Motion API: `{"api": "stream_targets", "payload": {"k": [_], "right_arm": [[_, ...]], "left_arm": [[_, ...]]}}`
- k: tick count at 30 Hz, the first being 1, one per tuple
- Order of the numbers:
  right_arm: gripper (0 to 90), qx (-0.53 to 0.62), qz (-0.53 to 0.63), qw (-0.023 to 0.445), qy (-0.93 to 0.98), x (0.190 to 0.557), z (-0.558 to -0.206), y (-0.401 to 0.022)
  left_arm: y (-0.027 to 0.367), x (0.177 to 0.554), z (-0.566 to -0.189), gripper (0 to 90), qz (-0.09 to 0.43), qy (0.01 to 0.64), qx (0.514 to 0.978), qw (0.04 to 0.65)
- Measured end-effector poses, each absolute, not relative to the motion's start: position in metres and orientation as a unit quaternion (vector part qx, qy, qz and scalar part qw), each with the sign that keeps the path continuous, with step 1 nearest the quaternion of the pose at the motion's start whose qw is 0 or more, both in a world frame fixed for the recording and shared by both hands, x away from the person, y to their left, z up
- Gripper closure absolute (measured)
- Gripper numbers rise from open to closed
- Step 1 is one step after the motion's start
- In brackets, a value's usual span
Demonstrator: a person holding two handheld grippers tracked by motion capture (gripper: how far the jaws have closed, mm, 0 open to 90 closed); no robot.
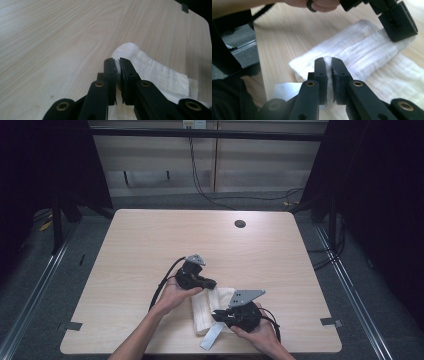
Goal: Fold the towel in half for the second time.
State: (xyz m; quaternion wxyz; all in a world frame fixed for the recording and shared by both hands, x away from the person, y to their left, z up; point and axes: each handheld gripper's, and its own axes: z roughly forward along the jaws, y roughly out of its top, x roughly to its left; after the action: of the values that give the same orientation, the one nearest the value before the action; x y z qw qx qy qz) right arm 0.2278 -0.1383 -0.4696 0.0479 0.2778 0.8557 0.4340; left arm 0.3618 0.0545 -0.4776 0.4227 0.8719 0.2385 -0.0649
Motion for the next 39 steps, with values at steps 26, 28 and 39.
{"api": "stream_targets", "payload": {"k": [26,28,39], "right_arm": [[43.4,0.351,0.45,0.054,0.82,0.23,-0.478,-0.19],[43.1,0.352,0.454,0.056,0.816,0.231,-0.477,-0.192],[65.2,0.37,0.421,0.073,0.825,0.244,-0.484,-0.194]], "left_arm": [[0.021,0.365,-0.481,71.6,-0.103,0.218,0.864,0.442],[0.019,0.364,-0.482,70.4,-0.102,0.219,0.861,0.448],[0.028,0.353,-0.468,59.7,-0.063,0.214,0.856,0.466]]}}
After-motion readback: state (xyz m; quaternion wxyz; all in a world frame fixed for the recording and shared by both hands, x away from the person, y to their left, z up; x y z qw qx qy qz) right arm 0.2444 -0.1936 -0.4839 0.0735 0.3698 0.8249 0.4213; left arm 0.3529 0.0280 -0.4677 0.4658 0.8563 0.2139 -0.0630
